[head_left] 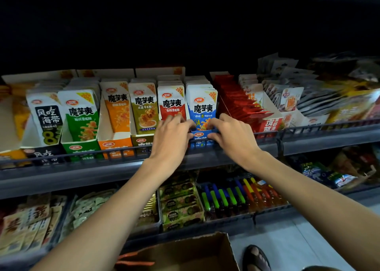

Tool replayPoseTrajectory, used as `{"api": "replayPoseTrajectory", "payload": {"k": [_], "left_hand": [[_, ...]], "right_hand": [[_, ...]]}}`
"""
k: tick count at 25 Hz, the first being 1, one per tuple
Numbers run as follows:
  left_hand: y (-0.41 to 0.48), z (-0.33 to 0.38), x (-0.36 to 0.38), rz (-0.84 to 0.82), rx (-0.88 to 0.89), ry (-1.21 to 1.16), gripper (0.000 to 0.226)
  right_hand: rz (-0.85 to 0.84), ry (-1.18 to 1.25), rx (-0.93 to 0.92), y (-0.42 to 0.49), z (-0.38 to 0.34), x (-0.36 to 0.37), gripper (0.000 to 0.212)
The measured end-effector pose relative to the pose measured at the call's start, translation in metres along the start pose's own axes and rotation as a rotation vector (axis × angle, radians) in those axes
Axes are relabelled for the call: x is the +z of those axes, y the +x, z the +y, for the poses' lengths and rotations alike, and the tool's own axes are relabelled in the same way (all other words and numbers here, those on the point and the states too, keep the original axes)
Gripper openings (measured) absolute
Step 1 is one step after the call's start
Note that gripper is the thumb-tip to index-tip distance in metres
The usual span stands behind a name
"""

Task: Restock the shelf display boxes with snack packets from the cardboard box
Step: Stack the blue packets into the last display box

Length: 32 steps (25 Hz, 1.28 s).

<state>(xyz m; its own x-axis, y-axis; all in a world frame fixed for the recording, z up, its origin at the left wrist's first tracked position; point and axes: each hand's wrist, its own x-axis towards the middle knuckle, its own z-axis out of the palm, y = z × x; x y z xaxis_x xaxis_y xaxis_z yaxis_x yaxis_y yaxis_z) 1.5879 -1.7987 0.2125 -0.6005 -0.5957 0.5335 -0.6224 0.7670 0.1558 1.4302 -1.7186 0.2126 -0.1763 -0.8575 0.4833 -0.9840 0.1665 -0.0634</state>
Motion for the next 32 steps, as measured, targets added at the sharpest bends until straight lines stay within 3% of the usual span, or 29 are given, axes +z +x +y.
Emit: {"api": "replayPoseTrajectory", "payload": {"k": [3, 6, 12, 19, 23, 27, 32], "left_hand": [[-0.010, -0.021, -0.012, 0.086, -0.031, 0.059, 0.043], [-0.015, -0.037, -0.018, 0.038, -0.052, 0.138, 0.035], [-0.016, -0.042, -0.007, -0.041, -0.105, -0.161, 0.024], [-0.012, -0.052, 0.002, -0.034, -0.109, -0.193, 0.017], [-0.022, -0.046, -0.015, -0.030, -0.007, -0.075, 0.028], [-0.034, -0.071, -0.035, 0.062, -0.026, 0.010, 0.046], [-0.043, -0.101, -0.045, 0.007, -0.058, 0.159, 0.027]], "right_hand": [[0.027, 0.066, -0.115, 0.001, -0.020, -0.001, 0.029], [-0.064, 0.006, -0.143, 0.014, -0.045, 0.005, 0.036], [-0.131, -0.030, -0.076, 0.025, -0.055, 0.009, 0.024], [-0.122, -0.024, -0.059, 0.025, -0.057, 0.011, 0.021], [-0.128, -0.031, -0.043, 0.025, -0.060, 0.007, 0.024], [0.000, 0.031, -0.128, 0.025, -0.086, 0.005, 0.041], [-0.097, -0.022, -0.127, 0.037, -0.119, 0.019, 0.040]]}}
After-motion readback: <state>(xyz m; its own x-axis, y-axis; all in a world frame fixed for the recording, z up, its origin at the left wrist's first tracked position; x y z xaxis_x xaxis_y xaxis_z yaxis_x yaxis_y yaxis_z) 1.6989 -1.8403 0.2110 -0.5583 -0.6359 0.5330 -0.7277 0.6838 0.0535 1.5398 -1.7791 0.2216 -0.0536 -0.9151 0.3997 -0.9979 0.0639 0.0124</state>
